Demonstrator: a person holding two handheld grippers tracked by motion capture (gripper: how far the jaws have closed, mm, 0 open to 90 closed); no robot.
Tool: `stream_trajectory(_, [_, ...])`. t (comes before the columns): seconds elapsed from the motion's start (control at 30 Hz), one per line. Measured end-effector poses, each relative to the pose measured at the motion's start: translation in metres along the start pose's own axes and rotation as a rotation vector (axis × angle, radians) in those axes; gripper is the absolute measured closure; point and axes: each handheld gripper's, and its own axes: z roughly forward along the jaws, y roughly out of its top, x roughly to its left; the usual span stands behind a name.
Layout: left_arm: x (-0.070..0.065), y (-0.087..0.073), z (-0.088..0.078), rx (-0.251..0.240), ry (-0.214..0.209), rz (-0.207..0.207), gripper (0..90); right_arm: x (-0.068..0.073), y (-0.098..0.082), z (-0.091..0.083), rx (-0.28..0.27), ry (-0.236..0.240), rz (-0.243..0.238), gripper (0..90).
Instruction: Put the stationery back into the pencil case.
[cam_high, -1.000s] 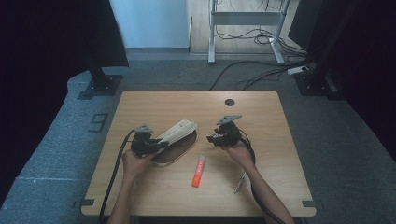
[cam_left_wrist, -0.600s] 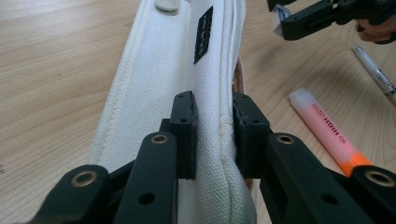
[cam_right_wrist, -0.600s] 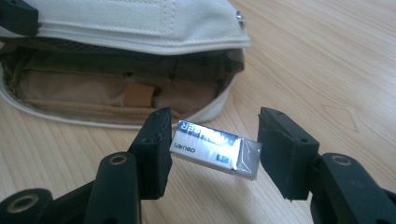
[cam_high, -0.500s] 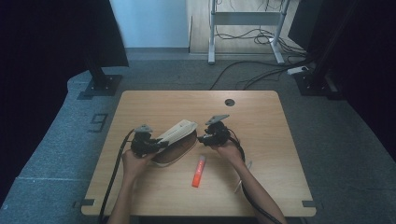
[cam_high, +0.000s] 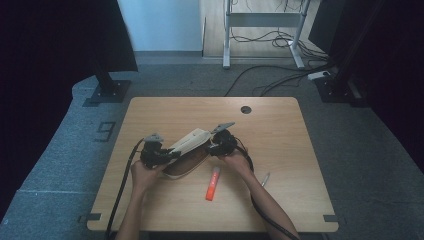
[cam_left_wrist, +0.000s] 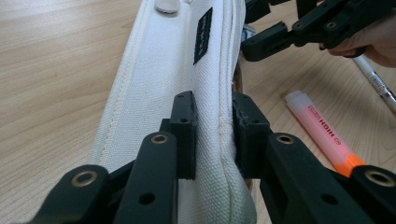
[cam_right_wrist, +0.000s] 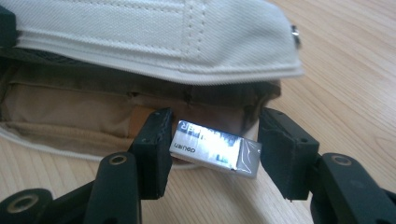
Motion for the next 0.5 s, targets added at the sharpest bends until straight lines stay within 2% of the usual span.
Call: stream_trajectory(0.5, [-0.002, 0.000, 0.000, -0.002, -0.011, 0.004, 73.2, 0.004, 0.008, 0.026, 0.011, -0.004, -0.007, 45.0])
